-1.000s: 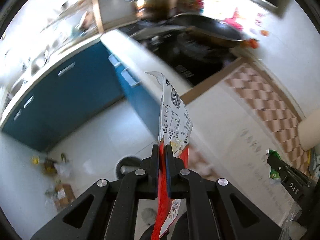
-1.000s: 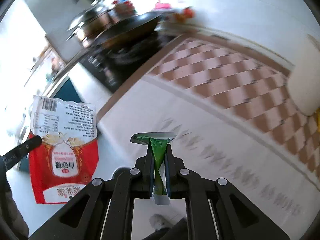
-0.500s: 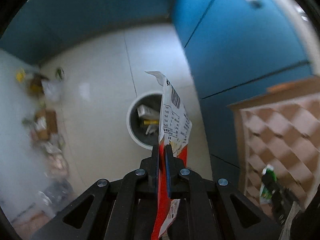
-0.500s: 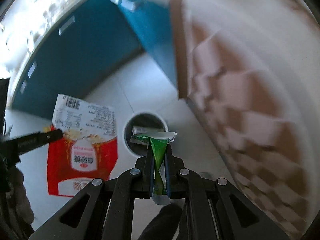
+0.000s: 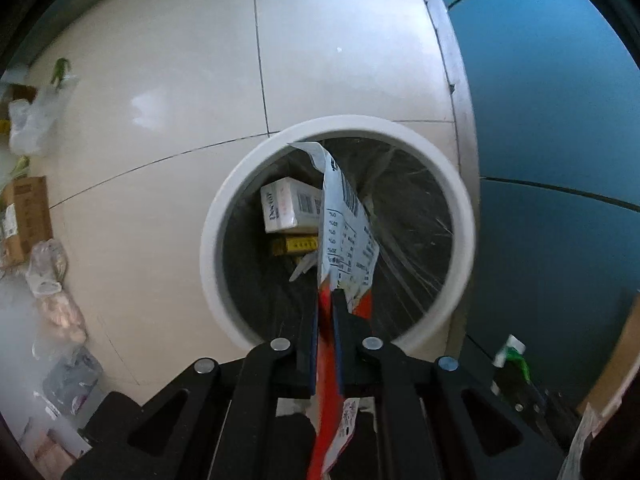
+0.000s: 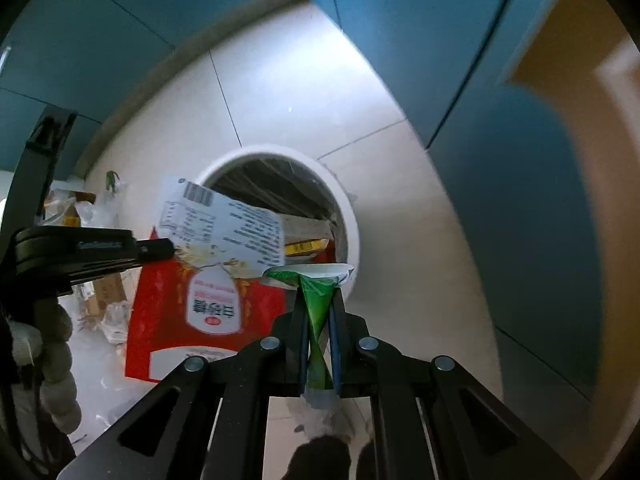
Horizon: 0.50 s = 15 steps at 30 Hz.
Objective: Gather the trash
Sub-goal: 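Carry the snack bag and green packet over the white bin and open both tools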
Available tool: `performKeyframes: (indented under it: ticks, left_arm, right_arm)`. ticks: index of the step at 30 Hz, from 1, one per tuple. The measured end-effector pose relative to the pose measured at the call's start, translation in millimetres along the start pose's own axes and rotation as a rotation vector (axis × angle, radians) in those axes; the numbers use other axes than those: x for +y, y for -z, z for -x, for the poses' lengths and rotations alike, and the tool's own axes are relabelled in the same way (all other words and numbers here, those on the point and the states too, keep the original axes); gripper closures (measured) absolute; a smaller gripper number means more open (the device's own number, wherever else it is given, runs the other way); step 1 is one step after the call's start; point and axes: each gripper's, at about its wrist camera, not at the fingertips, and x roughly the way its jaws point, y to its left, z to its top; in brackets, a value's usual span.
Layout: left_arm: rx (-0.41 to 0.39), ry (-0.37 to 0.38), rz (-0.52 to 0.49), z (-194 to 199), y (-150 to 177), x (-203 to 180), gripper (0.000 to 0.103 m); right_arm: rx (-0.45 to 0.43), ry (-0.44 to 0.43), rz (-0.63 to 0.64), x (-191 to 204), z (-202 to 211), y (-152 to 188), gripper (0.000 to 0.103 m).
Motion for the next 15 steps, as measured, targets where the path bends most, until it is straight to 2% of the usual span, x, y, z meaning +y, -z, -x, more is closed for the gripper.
performKeyframes:
  ticks: [5, 7, 8, 9, 11, 12, 13, 14, 15]
  left_arm:
    - [0.009, 0.014, 0.006, -2, -4, 7, 0.089]
    - [-0.009, 0.013, 0.007, 4, -4, 10, 0.069]
    - [-0.022, 0.005, 0.008, 9, -3, 12, 0.038]
    - [-0.039, 0.001, 0.010, 12, -4, 13, 0.018]
    - [-0.067, -0.006, 0.016, 22, -2, 17, 0.016]
    - [-0.073, -0.009, 0.020, 27, 2, 21, 0.012]
    - [-0.080, -0.021, 0.022, 34, 6, 24, 0.009]
    - [-0.096, -0.042, 0.022, 41, 11, 27, 0.003]
    - [-0.116, -0.060, 0.019, 47, 15, 28, 0.003]
  right_arm:
    - [0.045, -0.029, 0.003, 0, -53, -19, 0.094]
    - [0.055, -0.039, 0.005, 2, -65, -22, 0.092]
    - [0.061, -0.040, 0.007, 0, -68, -24, 0.092]
    - [0.072, -0.047, 0.008, 1, -72, -25, 0.091]
    - [0.081, -0.050, 0.001, 0, -71, -25, 0.086]
    - [0.085, -0.053, 0.000, 1, -71, -25, 0.077]
    - [0.087, -0.054, 0.000, 5, -67, -26, 0.064]
    - [0.086, -0.056, -0.002, 5, -66, -26, 0.058]
    - [0.080, -0.055, -0.004, 5, -64, -27, 0.051]
